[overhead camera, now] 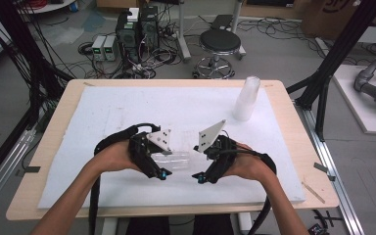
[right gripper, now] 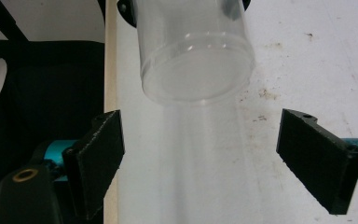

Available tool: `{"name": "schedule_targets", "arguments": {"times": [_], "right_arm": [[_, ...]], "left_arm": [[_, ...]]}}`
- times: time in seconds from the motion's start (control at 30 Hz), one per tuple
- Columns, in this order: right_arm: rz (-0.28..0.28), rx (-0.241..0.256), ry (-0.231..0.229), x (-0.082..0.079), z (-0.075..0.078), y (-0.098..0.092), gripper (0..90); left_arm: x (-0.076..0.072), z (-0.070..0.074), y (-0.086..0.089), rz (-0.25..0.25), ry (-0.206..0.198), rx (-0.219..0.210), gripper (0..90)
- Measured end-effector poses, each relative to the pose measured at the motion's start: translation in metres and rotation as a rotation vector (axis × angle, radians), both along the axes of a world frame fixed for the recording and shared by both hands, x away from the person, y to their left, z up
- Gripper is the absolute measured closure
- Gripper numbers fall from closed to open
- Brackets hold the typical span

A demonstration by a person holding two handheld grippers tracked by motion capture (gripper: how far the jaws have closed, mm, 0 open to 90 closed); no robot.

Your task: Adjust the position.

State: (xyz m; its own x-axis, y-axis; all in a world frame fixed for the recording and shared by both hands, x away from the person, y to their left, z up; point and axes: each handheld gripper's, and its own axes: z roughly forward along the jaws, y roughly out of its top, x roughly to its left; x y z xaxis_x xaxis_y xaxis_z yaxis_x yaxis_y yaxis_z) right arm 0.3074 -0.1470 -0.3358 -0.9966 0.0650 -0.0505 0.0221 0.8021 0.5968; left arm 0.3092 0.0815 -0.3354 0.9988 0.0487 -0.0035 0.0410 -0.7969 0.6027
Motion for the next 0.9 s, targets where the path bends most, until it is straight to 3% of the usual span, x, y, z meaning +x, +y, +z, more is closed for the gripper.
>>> {"name": "schedule_targets", "arguments": {"times": [0.53,0.9], "right_arm": [[0.024,0.002,0.005,0.001,0.000,0.012,16.9],[0.049,0.015,0.006,-0.001,0.001,0.014,30.4]], "left_arm": [[0.001,0.001,-0.016,-0.027,-0.003,0.021,34.5],[0.001,0.001,-0.016,-0.031,0.001,0.017,34.1]]}}
